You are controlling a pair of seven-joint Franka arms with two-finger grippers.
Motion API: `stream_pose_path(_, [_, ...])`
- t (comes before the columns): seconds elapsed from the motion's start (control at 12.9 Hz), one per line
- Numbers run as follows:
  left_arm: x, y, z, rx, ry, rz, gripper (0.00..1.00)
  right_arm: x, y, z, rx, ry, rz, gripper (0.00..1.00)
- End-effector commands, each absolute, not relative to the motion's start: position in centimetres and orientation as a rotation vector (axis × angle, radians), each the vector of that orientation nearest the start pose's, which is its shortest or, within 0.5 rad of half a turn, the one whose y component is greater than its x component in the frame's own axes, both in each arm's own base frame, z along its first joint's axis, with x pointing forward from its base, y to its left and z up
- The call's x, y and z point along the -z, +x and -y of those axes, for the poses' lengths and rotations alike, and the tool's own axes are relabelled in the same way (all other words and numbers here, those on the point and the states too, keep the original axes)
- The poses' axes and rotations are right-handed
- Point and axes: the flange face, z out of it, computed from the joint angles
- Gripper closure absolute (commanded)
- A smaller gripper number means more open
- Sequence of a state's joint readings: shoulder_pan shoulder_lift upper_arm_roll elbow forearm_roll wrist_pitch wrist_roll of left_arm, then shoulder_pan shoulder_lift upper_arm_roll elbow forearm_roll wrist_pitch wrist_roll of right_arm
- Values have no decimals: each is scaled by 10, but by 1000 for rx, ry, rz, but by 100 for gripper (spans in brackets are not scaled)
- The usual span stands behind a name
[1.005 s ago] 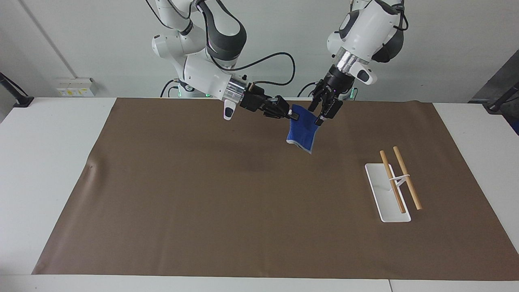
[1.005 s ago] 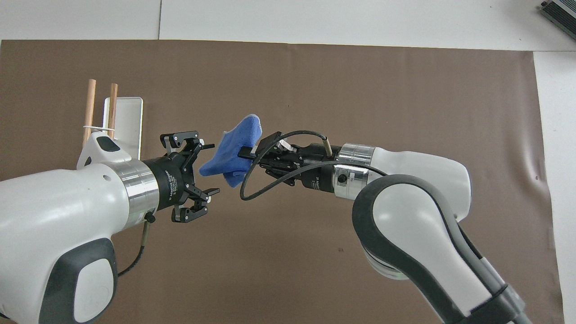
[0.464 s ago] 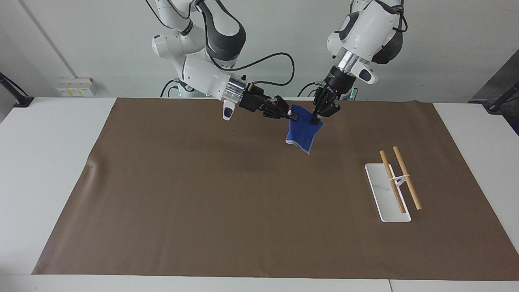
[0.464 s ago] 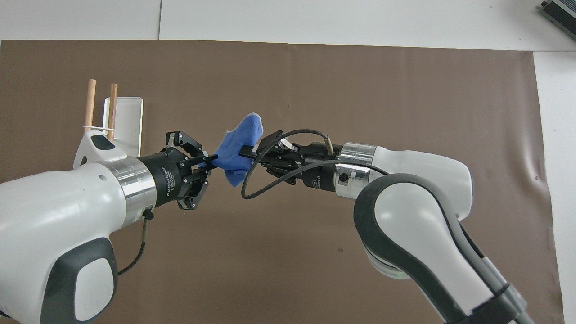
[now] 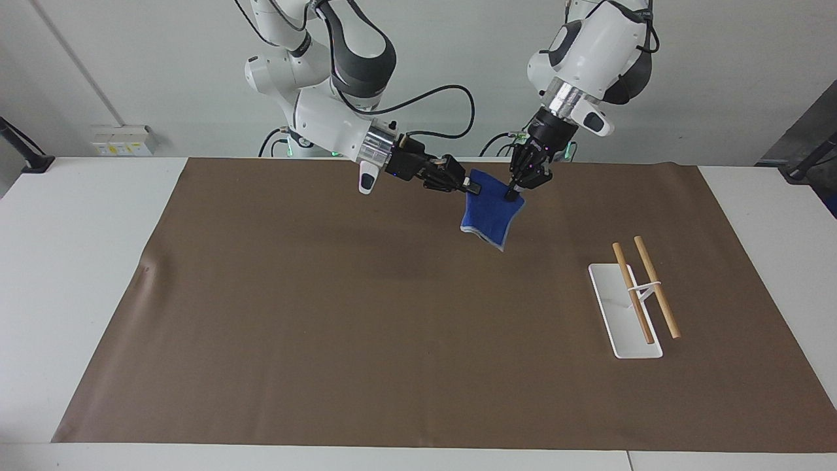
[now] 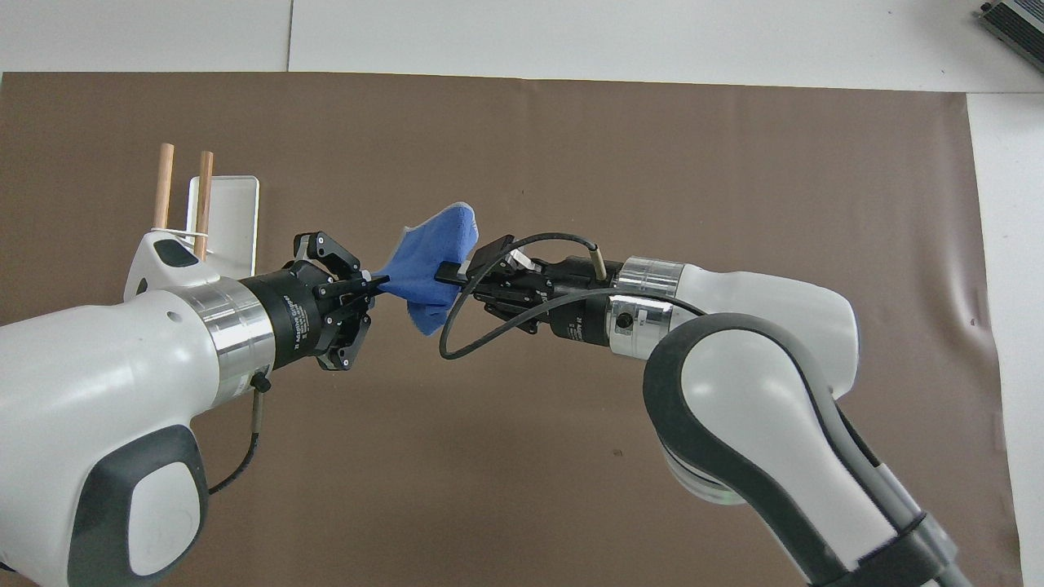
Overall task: Right arm passes towel to left arm to hang
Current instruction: 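Grasp the towel with the left gripper while the right gripper releases it, then carry the towel to the dowels with the left gripper while the right gripper retracts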
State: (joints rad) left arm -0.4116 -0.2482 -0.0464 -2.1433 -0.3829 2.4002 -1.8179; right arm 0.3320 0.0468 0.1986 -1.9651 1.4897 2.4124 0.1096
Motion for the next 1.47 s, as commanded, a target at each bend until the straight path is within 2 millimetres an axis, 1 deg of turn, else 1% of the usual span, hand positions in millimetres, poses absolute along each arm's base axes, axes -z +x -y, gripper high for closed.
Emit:
stream_pose_path(0.0, [-559, 474, 217, 70, 1770, -1817, 100, -505, 521, -299, -27, -1838, -582, 1])
stream_pose_path(0.08, [-559, 477, 210, 54, 1766, -1813, 100, -510, 521, -295, 15, -1847, -591, 0])
stream_pose_path(0.15, [-560, 479, 209, 39, 1769, -1798, 100, -511, 522, -292, 54, -1883, -577, 0])
stream_pose_path(0.31, [-561, 488, 191, 0, 1722, -1813, 100, -510, 527, -285, 128, -2020, -484, 0])
stream_pose_path(0.39, [-557, 489, 184, -20, 1702, -1819, 100, -510, 534, -274, 192, -2120, -418, 0])
stream_pose_path(0.46, [-550, 494, 166, -56, 1663, -1842, 100, -510, 538, -265, 254, -2230, -343, 0])
stream_pose_path(0.54, [-545, 497, 153, -91, 1660, -1838, 100, -510, 546, -251, 307, -2327, -301, 0])
stream_pose_path(0.62, [-541, 502, 138, -125, 1650, -1840, 100, -508, 551, -238, 337, -2398, -288, 0])
stream_pose_path(0.7, [-533, 508, 123, -156, 1615, -1862, 100, -508, 556, -223, 359, -2468, -268, 0])
stream_pose_path(0.77, [-530, 514, 110, -186, 1575, -1880, 100, -508, 559, -211, 377, -2545, -216, 0])
stream_pose_path(0.85, [-521, 521, 96, -203, 1550, -1907, 100, -511, 564, -194, 397, -2646, -152, 0])
stream_pose_path(0.93, [-514, 525, 78, -231, 1512, -1934, 100, -515, 566, -182, 407, -2736, -85, 0])
stream_pose_path(1.01, [-509, 531, 58, -268, 1464, -1957, 100, -521, 568, -170, 394, -2812, -43, 0])
stream_pose_path(1.16, [-497, 540, 27, -325, 1419, -1988, 100, -543, 560, -158, 353, -2905, 19, 0])
stream_pose_path(1.24, [-489, 544, 11, -345, 1418, -2005, 100, -558, 556, -150, 342, -2955, 32, 0])
stream_pose_path(1.31, [-480, 547, -5, -366, 1405, -2026, 100, -570, 553, -140, 324, -2993, 14, 0])
stream_pose_path(1.39, [-474, 551, -14, -401, 1379, -2027, 100, -583, 550, -132, 306, -3013, -12, 0])
